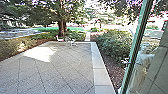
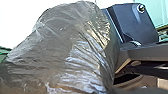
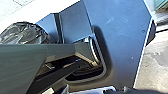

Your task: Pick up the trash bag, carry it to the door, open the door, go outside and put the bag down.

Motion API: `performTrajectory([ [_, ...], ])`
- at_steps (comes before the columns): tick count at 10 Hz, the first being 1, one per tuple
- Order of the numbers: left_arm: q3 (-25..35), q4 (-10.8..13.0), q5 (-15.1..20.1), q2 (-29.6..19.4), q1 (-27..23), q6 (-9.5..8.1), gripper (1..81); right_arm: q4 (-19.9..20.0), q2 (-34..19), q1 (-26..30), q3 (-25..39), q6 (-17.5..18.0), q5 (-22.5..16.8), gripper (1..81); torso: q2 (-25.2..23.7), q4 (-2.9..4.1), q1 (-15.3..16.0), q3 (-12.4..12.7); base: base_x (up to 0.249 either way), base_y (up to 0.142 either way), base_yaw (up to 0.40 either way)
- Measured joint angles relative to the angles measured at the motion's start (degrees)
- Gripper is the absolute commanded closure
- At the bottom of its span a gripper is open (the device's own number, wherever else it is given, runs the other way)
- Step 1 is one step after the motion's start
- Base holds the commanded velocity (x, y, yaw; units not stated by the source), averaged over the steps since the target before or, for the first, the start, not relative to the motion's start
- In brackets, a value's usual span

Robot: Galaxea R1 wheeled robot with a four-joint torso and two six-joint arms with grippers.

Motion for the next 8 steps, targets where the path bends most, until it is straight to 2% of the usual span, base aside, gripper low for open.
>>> performTrajectory([
  [8, 0.0, 0.0, 0.0, 0.0, -0.01, 0.02, 81.1, -0.02, -0.09, -0.15, 0.0, -0.05, 0.0, 1.0, 0.0, 0.0, 0.02, -0.02, 0.098, 0.0, 0.0],
])
